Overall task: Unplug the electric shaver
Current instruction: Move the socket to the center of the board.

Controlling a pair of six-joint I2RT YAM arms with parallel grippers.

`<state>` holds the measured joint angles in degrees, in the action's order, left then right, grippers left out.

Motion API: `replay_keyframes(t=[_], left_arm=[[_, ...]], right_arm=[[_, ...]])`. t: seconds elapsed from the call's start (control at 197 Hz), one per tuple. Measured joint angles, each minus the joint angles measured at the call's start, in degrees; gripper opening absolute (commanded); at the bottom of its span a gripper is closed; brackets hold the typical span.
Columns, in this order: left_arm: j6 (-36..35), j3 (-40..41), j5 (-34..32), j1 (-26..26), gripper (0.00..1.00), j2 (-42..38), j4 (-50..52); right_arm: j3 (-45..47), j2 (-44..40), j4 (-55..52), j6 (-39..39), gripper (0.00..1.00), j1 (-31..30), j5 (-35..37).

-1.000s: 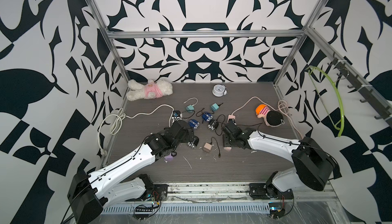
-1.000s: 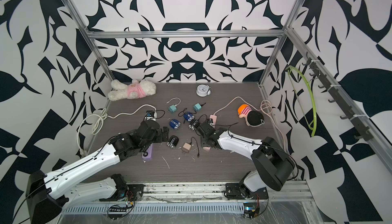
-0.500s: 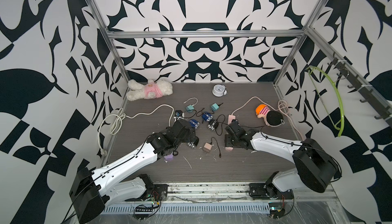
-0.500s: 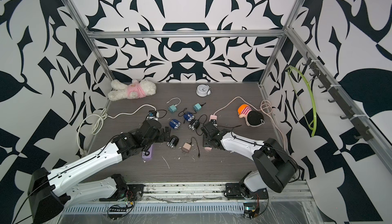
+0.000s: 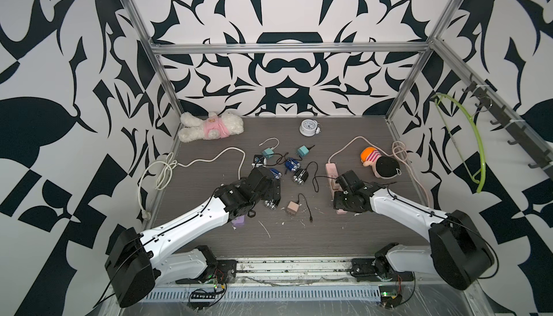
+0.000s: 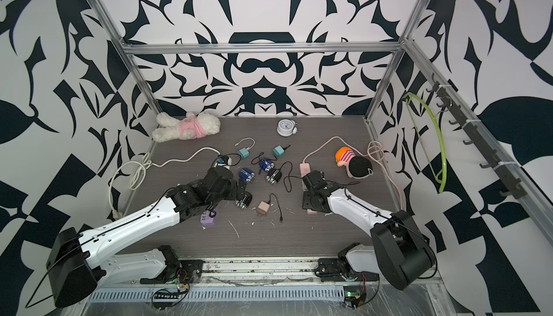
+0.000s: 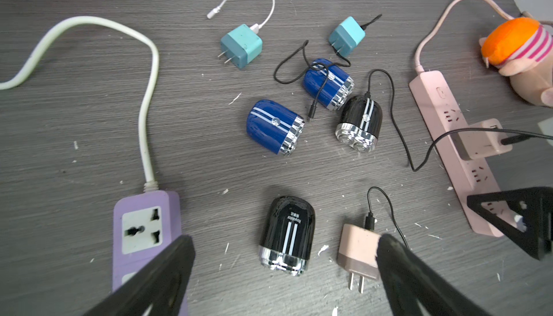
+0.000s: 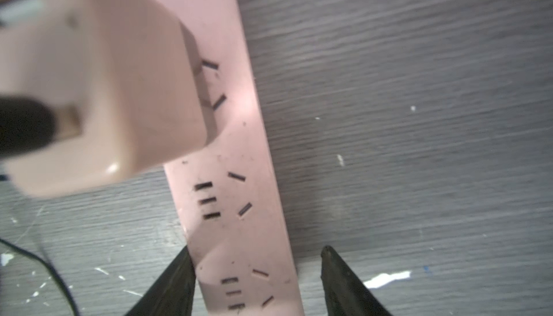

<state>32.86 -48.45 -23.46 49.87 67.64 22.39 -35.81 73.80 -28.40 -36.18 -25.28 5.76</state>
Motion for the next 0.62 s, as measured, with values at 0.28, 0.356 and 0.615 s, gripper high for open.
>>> replay_keyframes(t=[0.28, 0.356, 0.615], left_arm=[[-5.4, -2.0, 4.5, 0.0, 0.99, 4.7, -2.8], [-7.6, -4.6, 5.9, 0.0, 0.99, 8.7, -3.6], [-16.4, -13.7, 11.6, 0.0, 0.99, 21.2, -6.1]], right_arm=[[0.8, -6.3, -3.2, -0.1, 0.84, 2.1, -1.2], [0.8, -9.9, -3.4, -0.2, 1.0, 2.1, -2.2], [0.1, -16.9, -6.3, 0.4, 0.97, 2.3, -3.0]])
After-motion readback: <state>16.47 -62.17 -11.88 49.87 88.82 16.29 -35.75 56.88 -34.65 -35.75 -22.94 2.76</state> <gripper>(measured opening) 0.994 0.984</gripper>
